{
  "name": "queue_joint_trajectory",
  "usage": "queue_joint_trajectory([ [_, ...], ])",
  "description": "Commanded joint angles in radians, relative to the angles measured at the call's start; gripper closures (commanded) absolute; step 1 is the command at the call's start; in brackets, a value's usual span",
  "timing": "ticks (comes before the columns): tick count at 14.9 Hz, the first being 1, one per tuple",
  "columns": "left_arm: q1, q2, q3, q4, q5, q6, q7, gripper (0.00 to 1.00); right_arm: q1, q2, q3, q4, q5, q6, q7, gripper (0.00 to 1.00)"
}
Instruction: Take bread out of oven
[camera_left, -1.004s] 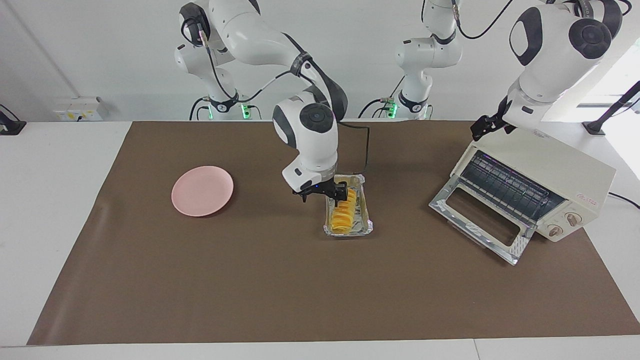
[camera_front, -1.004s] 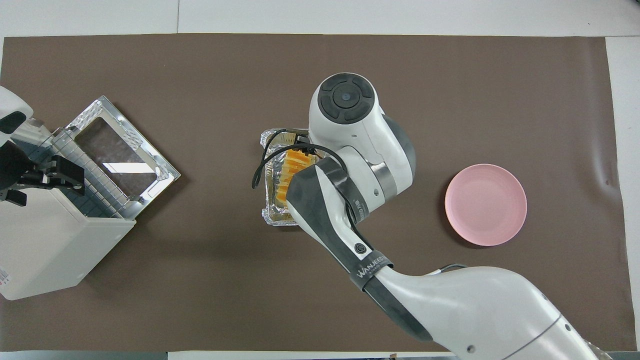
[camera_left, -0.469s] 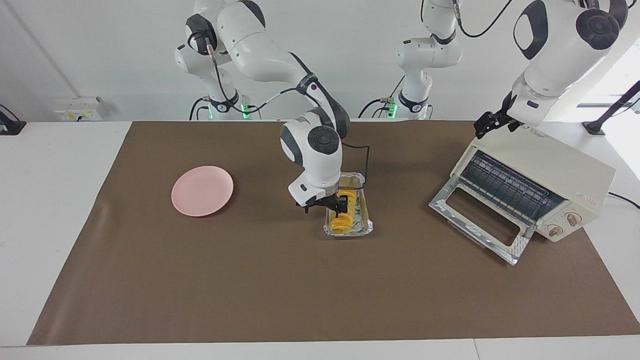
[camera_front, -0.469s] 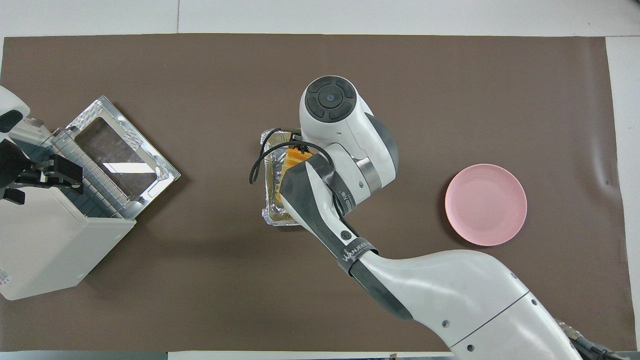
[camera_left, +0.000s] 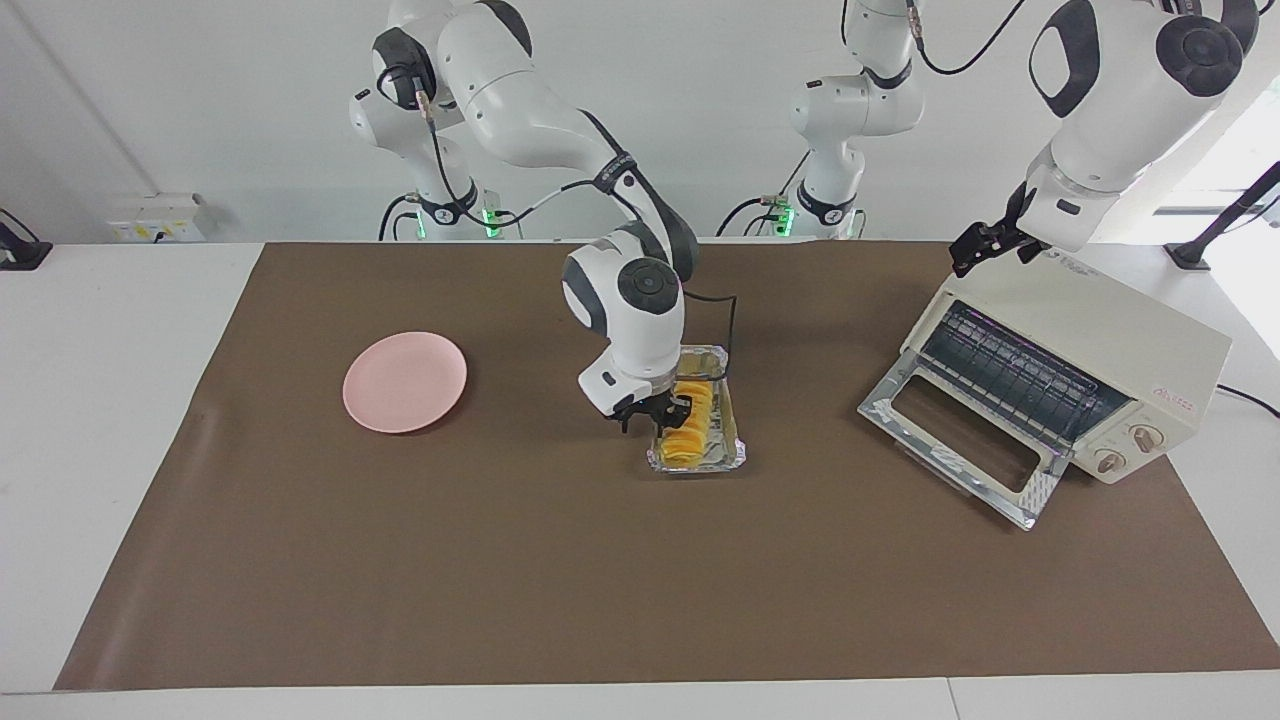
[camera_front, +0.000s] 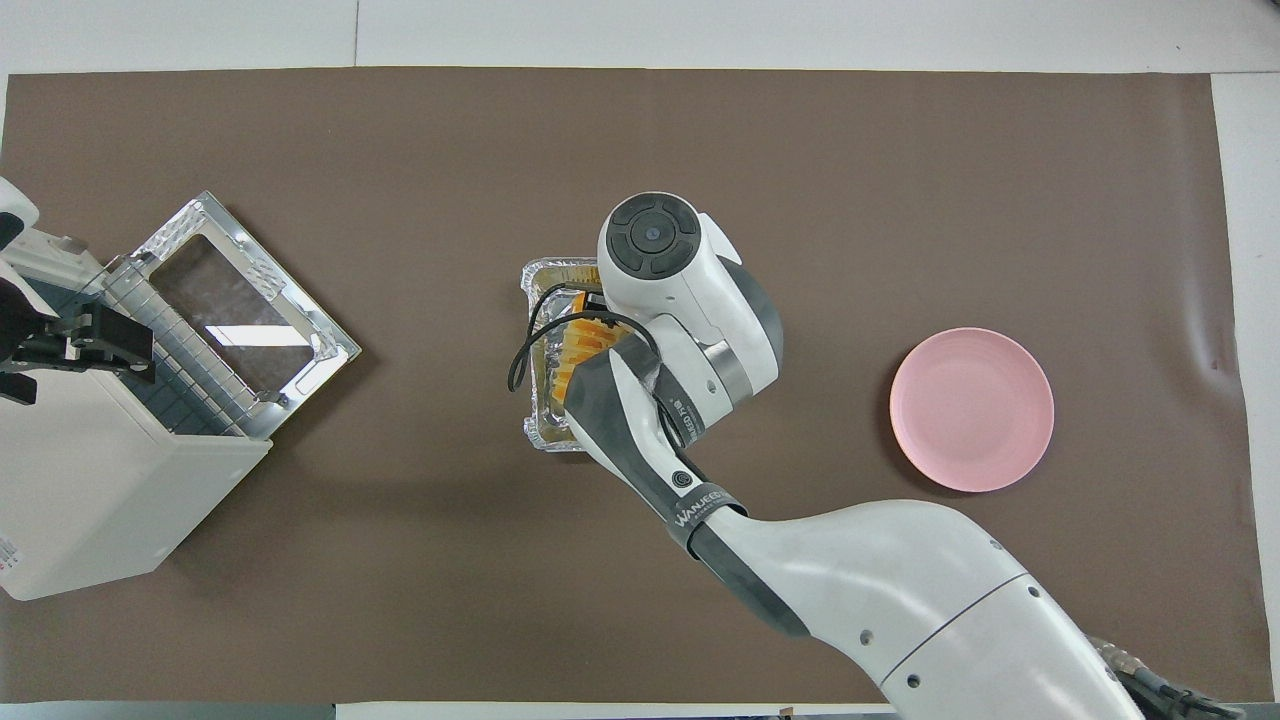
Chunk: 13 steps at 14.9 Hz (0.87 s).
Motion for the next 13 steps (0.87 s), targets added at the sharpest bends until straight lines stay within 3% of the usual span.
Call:
queue_joint_trajectory([
  [1, 0.009, -0.014, -0.006, -0.003, -0.015, -0.010, 0.006, 0.00, 0.007, -0.017, -0.003, -0.026, -0.013, 0.030, -0.018, 1.00],
  [4, 0.011, -0.017, -0.006, -0.002, -0.015, -0.008, 0.004, 0.00, 0.007, -0.017, -0.003, -0.012, -0.012, 0.021, -0.047, 1.00],
  [7, 0.014, -0.017, -0.006, -0.003, -0.015, -0.008, 0.003, 0.00, -0.021, -0.017, -0.005, 0.069, 0.005, -0.084, -0.053, 1.00],
  [10, 0.014, -0.017, -0.006, -0.003, -0.015, -0.008, 0.003, 0.00, -0.140, -0.012, 0.003, 0.199, 0.056, -0.229, -0.185, 1.00],
  [13, 0.014, -0.017, -0.006, -0.003, -0.015, -0.008, 0.003, 0.00, -0.287, -0.012, 0.003, 0.229, 0.097, -0.255, -0.378, 1.00],
])
